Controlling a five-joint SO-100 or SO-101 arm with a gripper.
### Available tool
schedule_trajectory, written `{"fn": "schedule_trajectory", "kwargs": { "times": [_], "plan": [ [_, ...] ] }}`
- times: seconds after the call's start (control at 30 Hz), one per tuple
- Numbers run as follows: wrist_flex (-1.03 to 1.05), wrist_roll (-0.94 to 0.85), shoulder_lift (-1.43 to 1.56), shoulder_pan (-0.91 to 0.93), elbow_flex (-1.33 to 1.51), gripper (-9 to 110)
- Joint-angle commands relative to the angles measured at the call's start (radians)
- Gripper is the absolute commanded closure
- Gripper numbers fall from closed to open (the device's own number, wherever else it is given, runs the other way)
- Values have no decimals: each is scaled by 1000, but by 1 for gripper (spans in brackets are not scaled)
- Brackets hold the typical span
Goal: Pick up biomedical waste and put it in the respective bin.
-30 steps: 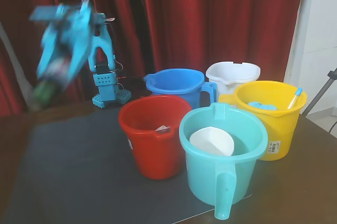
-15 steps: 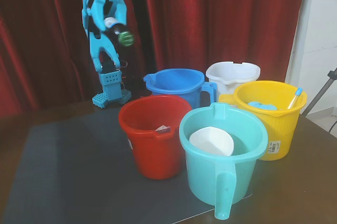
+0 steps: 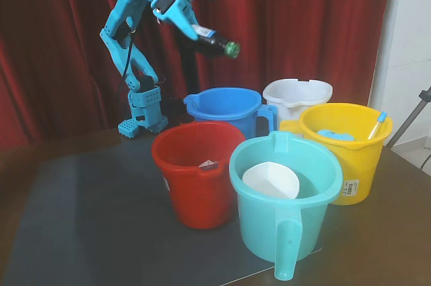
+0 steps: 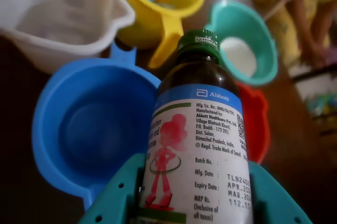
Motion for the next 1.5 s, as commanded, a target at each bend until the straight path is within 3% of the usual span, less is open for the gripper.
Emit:
{"fn": "schedule_trajectory", "kwargs": {
  "times": [0.0, 0.77, 1.47],
  "plan": [
    [-14, -41, 11, -31, -12, 102],
    [51, -106, 44, -74, 8, 102],
    [-87, -133, 31, 3, 94, 101]
  ]
}}
